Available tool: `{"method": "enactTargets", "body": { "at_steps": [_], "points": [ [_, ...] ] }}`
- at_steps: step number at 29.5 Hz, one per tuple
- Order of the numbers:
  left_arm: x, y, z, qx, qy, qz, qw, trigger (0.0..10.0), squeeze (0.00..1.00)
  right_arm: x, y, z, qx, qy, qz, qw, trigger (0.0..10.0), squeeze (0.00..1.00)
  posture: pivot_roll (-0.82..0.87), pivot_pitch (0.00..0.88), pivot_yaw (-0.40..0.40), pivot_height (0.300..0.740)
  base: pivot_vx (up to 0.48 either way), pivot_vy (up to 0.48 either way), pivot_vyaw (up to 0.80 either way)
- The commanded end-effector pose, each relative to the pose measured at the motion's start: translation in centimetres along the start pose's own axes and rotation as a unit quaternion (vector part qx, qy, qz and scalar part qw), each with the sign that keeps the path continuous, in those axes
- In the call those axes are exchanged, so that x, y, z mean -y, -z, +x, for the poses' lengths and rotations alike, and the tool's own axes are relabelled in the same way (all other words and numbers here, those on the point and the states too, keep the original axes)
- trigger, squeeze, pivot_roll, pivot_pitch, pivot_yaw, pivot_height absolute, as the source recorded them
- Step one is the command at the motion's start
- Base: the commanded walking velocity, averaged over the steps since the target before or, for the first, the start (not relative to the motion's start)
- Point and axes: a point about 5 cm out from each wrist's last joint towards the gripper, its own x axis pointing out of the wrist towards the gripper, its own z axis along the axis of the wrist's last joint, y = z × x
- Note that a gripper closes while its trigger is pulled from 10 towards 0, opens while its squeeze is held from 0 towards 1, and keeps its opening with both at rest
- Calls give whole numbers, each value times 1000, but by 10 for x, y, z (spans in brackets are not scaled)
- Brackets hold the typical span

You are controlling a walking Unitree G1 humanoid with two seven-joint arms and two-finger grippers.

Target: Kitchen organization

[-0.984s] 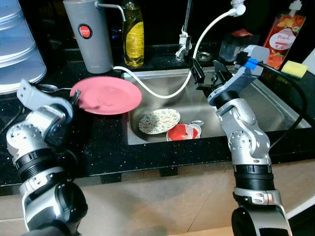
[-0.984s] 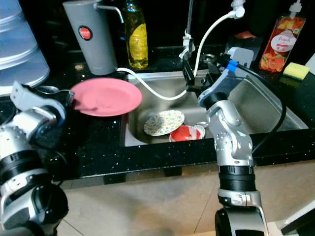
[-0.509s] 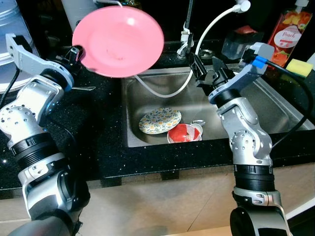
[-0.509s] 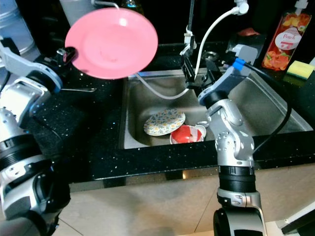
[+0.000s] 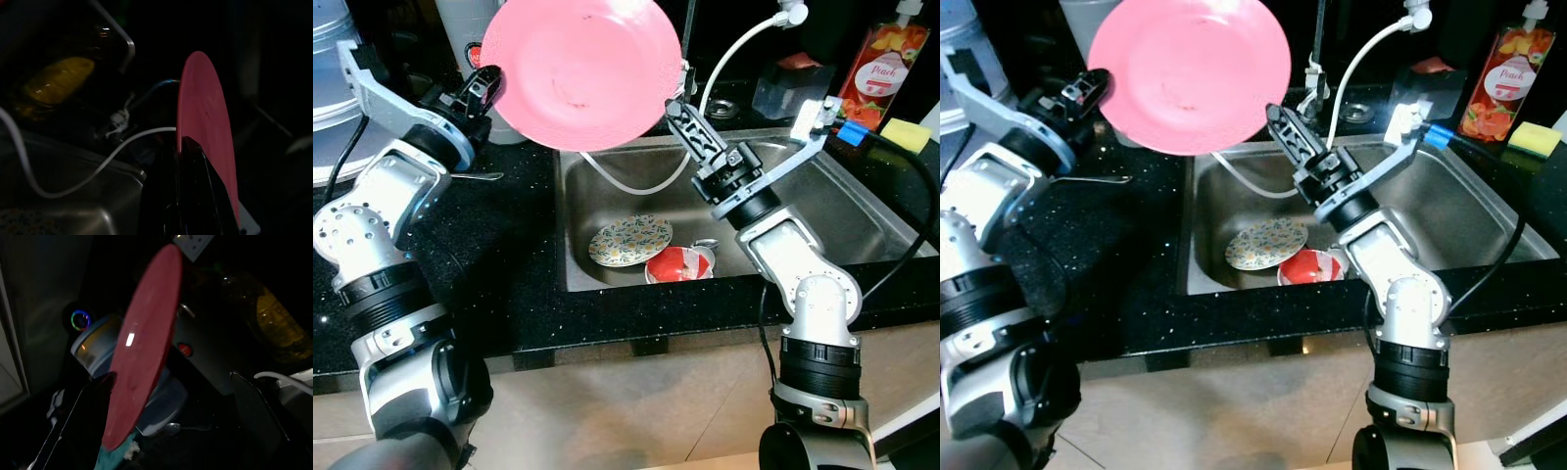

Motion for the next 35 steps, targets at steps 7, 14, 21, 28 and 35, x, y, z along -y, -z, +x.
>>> {"method": "enactTargets", "body": {
  "at_steps": [7,14,21,28,35],
  "points": [
    [13,13,-6,-58,48,31,997,10000,0,-11,1,0,-12,-29,43,999,10000,0,-79,129,33,740,0,0,0],
    [11,23,-7,-72,43,44,995,10000,0,-10,-2,0,-10,-22,42,999,0,0,-79,129,29,740,0,0,0],
    [11,25,-7,-76,44,53,995,10000,0,-9,-5,0,0,-18,45,999,0,0,-79,128,30,740,0,0,0],
    [11,26,-7,-79,43,60,994,10000,0,-8,-6,0,2,-10,39,999,0,0,-80,124,32,740,0,0,0],
    [11,25,-8,-78,41,68,994,10000,0,-8,-6,-1,1,-13,36,999,0,0,-78,117,32,740,0,0,0]
  ]
}}
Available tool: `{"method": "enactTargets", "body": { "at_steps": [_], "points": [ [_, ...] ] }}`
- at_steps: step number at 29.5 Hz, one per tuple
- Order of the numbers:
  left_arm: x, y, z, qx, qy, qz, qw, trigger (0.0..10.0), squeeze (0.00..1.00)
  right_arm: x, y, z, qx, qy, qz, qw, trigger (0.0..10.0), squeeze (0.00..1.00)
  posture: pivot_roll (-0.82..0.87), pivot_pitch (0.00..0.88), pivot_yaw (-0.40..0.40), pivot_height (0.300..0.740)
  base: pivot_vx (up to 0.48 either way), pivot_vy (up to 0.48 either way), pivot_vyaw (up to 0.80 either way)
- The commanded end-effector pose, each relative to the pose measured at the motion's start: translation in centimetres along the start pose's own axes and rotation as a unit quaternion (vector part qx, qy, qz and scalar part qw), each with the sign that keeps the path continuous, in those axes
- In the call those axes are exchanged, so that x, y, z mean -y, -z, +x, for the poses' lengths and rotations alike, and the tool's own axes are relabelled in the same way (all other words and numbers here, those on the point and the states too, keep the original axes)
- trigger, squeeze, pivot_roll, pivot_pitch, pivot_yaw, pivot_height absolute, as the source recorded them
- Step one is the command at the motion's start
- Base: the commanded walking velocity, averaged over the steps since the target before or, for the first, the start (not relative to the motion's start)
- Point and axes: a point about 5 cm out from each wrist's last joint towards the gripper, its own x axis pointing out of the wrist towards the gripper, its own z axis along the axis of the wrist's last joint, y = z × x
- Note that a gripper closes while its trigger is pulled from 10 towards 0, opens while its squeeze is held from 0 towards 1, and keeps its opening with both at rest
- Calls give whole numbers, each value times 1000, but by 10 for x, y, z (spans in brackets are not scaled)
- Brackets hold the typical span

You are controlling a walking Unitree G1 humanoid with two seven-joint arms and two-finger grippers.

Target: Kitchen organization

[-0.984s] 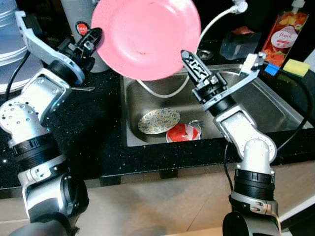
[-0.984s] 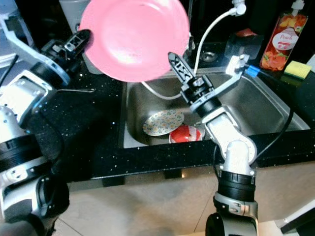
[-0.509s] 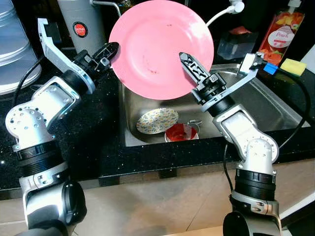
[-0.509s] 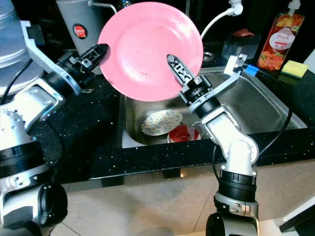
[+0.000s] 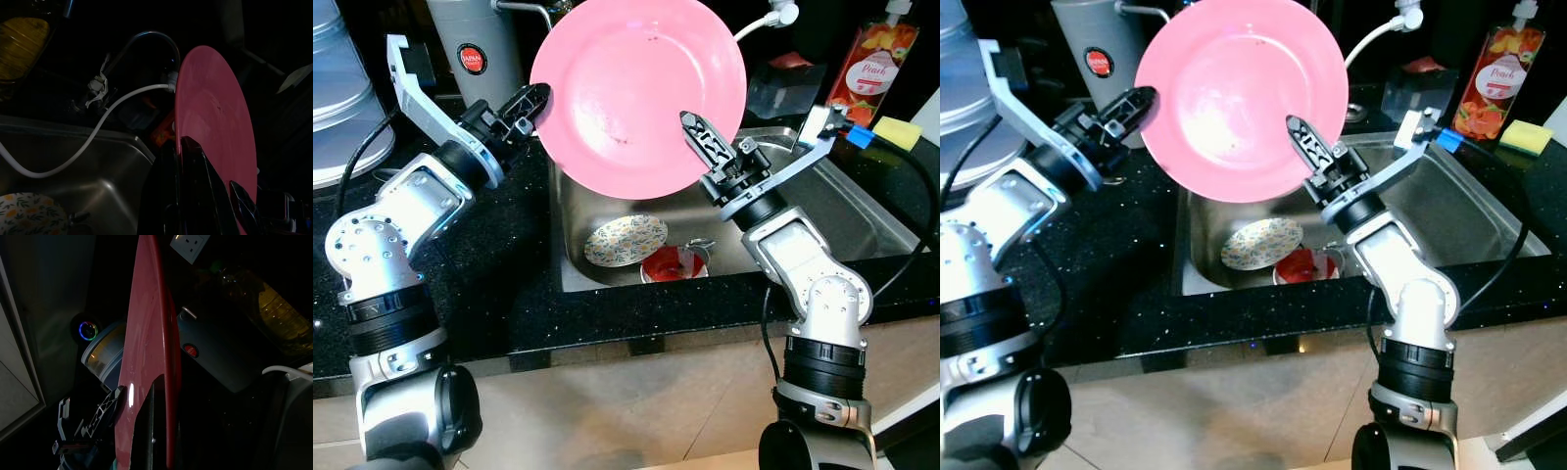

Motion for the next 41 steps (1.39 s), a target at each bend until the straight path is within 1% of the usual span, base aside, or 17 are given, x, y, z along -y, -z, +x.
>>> {"method": "enactTargets", "body": {
  "at_steps": [1,6,7,8,12,13,14,17,20,24,26,27,28,32,33,37,41],
  "points": [
    [1,-2,-2,-3,-4,21,1000,10000,0,-5,-2,2,4,-10,-8,1000,0,0,-78,117,32,740,0,0,0],
    [2,1,1,4,-21,53,998,10000,0,-5,-1,2,-2,-9,-18,1000,0,0,-77,114,32,740,0,0,0],
    [0,1,2,14,-29,44,999,10000,408,-5,-1,2,-4,-8,-22,1000,10000,0,-78,113,32,740,0,0,0],
    [-1,1,3,20,-35,36,999,10000,1000,-5,-1,2,-5,-7,-25,1000,10000,0,-78,113,32,740,0,0,0],
    [-1,3,3,12,-40,53,998,10000,1000,-4,-1,2,-4,-5,-28,1000,10000,0,-78,113,32,740,0,0,0],
    [0,2,2,17,-34,50,998,10000,663,-3,-2,2,2,0,-28,1000,10000,0,-78,113,32,740,0,0,0],
    [-3,-2,0,32,-43,42,998,10000,0,0,-5,2,15,11,-29,999,10000,0,-78,113,32,740,0,0,0],
    [-15,-10,-3,56,-89,43,994,10000,0,8,-15,1,50,41,-35,997,10000,0,-75,122,34,740,0,0,0],
    [-32,-15,-8,74,-147,44,985,10000,0,24,-30,1,88,104,-50,989,10000,0,-76,125,33,740,0,0,0],
    [-37,-17,-11,82,-166,40,982,10000,0,44,-39,-1,97,176,-113,973,10000,0,-77,125,32,740,0,0,0],
    [-39,-17,-11,79,-169,41,982,10000,0,53,-34,0,58,213,-183,958,10000,0,-77,125,32,740,0,0,0],
    [-39,-15,-11,76,-171,42,982,10000,0,61,-28,1,20,242,-244,939,10000,0,-74,125,32,740,0,0,0],
    [-39,-15,-11,74,-170,42,982,10000,0,67,-23,1,-2,258,-258,931,10000,0,-74,125,32,740,0,0,0],
    [-40,-14,-11,75,-171,35,982,10000,0,93,3,-5,-78,315,-242,915,10000,0,-74,125,32,740,0,0,0],
    [-40,-14,-11,75,-171,35,982,10000,0,93,3,-5,-78,315,-242,915,10000,0,-74,125,32,740,0,0,0],
    [-44,-10,-10,67,-180,30,981,10000,0,113,31,-10,-150,334,-282,887,10000,0,-75,131,35,740,0,0,0],
    [-46,-6,-10,59,-182,30,981,10000,0,119,44,-12,-178,332,-288,880,10000,0,-74,132,35,740,0,0,0]
  ]
}}
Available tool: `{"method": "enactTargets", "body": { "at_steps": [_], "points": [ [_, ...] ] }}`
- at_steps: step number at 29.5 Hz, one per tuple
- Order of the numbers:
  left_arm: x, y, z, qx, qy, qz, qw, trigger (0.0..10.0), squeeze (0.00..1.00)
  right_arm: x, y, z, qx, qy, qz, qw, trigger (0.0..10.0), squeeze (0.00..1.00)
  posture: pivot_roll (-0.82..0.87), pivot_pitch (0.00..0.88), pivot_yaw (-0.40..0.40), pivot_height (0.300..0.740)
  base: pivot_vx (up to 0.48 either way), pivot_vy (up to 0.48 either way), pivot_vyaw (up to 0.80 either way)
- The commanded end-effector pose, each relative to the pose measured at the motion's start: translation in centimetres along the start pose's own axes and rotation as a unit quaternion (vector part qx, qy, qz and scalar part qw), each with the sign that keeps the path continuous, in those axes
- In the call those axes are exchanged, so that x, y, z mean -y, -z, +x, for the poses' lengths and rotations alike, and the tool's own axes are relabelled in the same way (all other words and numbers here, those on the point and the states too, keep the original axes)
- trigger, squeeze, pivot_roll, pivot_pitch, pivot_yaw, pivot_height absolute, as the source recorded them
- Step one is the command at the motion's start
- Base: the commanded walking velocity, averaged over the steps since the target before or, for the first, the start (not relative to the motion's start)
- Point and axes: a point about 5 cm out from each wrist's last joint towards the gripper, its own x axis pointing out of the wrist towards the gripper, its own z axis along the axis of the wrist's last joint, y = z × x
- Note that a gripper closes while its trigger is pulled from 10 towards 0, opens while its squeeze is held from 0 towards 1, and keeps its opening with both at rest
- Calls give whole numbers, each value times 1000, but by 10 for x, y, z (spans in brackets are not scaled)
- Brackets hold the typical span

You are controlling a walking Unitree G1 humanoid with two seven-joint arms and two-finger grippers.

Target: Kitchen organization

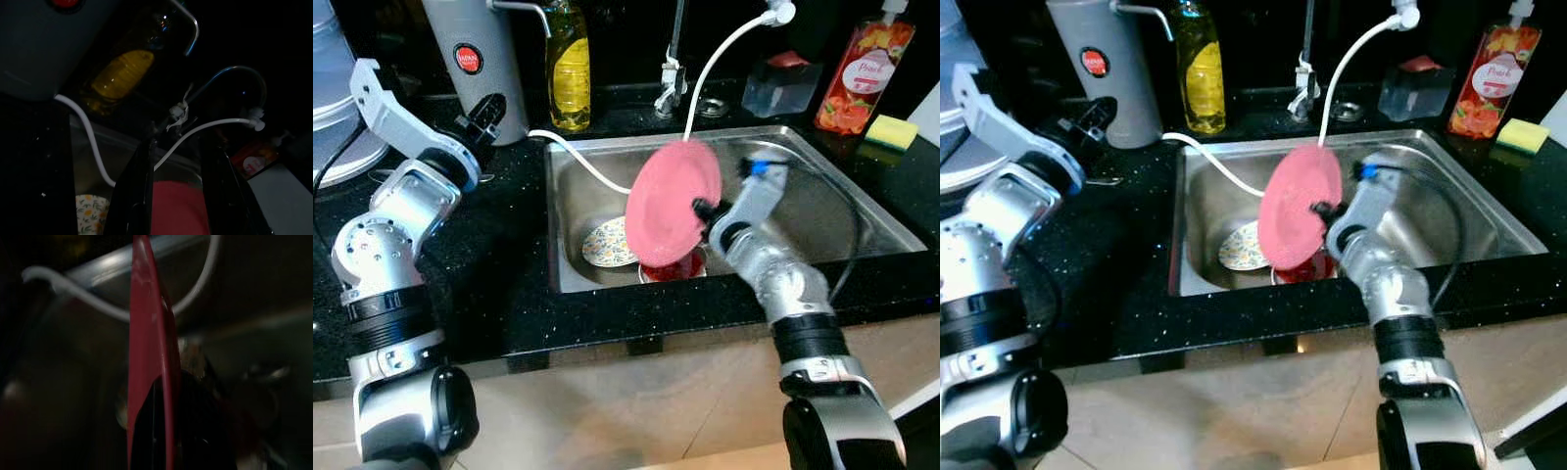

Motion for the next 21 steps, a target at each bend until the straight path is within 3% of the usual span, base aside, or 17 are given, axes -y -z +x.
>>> {"method": "enactTargets", "body": {
  "at_steps": [1,6,7,8,12,13,15,16,17,18,19,21],
  "points": [
    [-5,3,-1,-7,-11,2,1000,10000,0,-1,16,3,-23,-1,-3,1000,10000,0,-76,137,37,740,0,0,0],
    [-6,5,-2,-9,-12,-6,1000,10000,0,0,27,7,-40,5,22,999,10000,0,-74,146,37,740,0,0,0],
    [-6,5,-2,-10,-12,-6,1000,10000,0,1,27,8,-40,9,24,999,10000,447,-74,147,36,740,0,0,0],
    [-7,6,-2,-12,-13,-6,1000,10000,0,2,25,8,-37,10,28,999,10000,1000,-71,147,35,740,0,0,0],
    [-8,7,-3,-14,-15,-6,1000,10000,0,3,17,10,-15,6,35,999,10000,1000,-70,146,33,740,0,0,0],
    [-8,8,-3,-16,-16,-5,1000,10000,0,-1,-3,8,48,-14,30,998,10000,1000,-70,146,33,740,0,0,0],
    [-8,9,-3,-16,-16,-4,1000,10000,0,-3,-12,7,75,-26,29,996,10000,1000,-71,148,32,740,0,0,0],
    [-9,9,-3,-17,-17,-2,1000,10000,0,-9,-33,1,140,-47,24,989,10000,1000,-72,148,32,740,0,0,0],
    [-10,10,-3,-18,-19,2,1000,10000,0,-12,-47,-4,178,-59,28,982,10000,298,-75,149,34,740,0,0,0],
    [-10,10,-3,-18,-19,2,1000,10000,0,-12,-47,-4,178,-59,28,982,10000,298,-75,149,34,740,0,0,0],
    [-12,11,-2,-21,-26,16,999,10000,0,-18,-71,-16,246,-80,26,965,10000,0,-76,152,36,740,0,0,0],
    [-13,12,-2,-23,-32,32,999,10000,0,-22,-81,-23,271,-94,26,958,10000,0,-76,152,36,740,0,0,0]
  ]
}}
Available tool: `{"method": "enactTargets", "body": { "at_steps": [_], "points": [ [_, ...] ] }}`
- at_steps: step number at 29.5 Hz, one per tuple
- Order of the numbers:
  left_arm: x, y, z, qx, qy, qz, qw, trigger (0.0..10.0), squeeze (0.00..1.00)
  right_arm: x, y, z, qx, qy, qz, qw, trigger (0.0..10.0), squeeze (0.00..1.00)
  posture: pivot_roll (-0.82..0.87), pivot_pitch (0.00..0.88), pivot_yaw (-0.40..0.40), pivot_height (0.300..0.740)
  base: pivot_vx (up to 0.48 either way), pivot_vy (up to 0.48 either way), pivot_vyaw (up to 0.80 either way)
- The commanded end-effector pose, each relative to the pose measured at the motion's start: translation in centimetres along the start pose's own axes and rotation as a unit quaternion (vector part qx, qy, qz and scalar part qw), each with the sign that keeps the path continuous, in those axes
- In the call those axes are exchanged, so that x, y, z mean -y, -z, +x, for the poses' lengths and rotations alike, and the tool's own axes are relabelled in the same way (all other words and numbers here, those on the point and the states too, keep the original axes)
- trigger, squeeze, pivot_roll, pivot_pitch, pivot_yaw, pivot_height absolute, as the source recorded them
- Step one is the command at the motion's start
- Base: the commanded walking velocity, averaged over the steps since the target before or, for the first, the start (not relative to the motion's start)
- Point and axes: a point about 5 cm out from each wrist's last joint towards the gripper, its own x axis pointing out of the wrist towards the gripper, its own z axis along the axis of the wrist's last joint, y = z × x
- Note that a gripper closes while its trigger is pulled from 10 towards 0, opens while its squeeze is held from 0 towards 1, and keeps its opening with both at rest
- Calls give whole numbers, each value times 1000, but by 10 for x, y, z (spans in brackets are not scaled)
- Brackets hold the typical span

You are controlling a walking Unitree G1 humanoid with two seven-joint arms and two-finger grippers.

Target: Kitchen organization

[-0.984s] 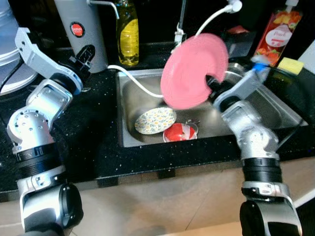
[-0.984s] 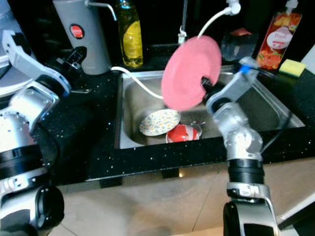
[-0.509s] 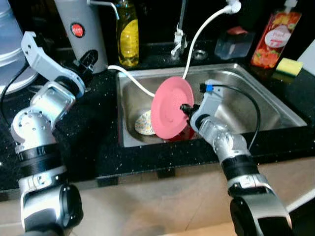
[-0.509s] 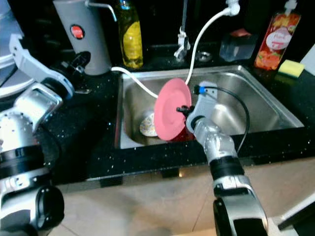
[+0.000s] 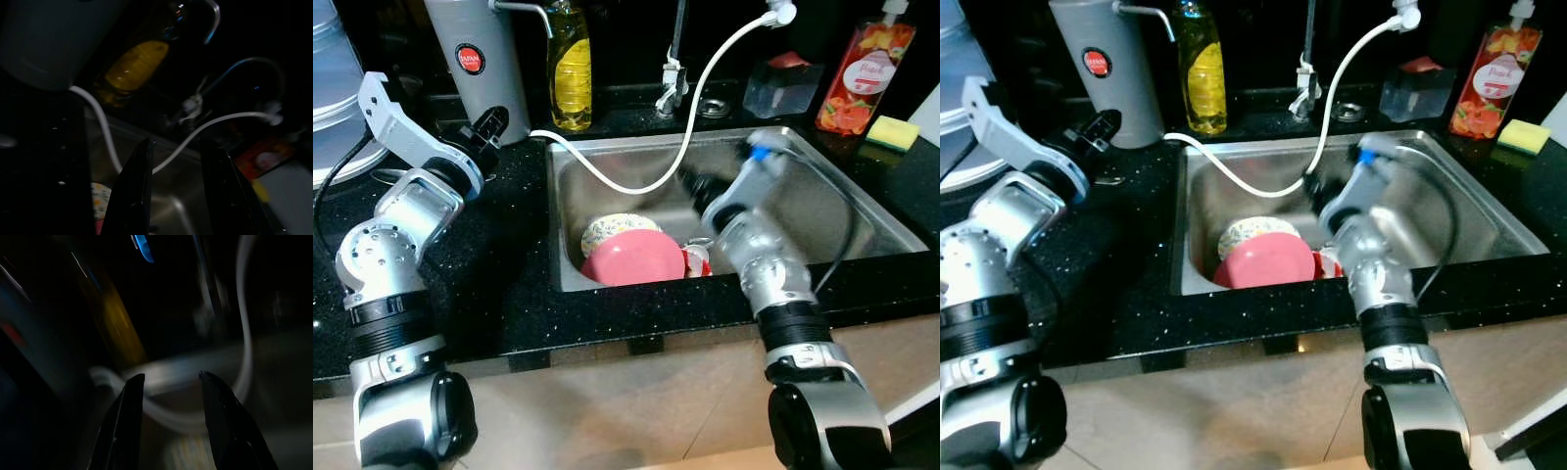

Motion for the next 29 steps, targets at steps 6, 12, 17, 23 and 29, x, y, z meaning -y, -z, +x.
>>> {"method": "enactTargets", "body": {
  "at_steps": [6,12,17,23,29],
  "points": [
    [-12,5,0,-14,-60,162,985,10000,0,-23,-45,-10,99,-56,-11,993,10000,0,-76,153,36,740,0,0,0],
    [-13,4,-1,-5,-80,267,960,10000,0,-43,-69,-26,146,-87,-47,984,10000,0,-75,158,37,740,0,0,0],
    [-11,-5,-1,33,-116,355,927,10000,0,-30,-64,-30,140,-17,-47,989,10000,0,-76,149,39,740,0,0,0],
    [-6,-9,-2,57,-103,378,918,10000,0,-20,-63,-32,136,29,-62,988,10000,0,-71,146,39,740,0,0,0],
    [-15,-9,-4,56,-129,358,923,10000,0,-24,-66,-33,148,31,-99,983,10000,0,-68,140,38,740,0,0,0]
  ]
}}
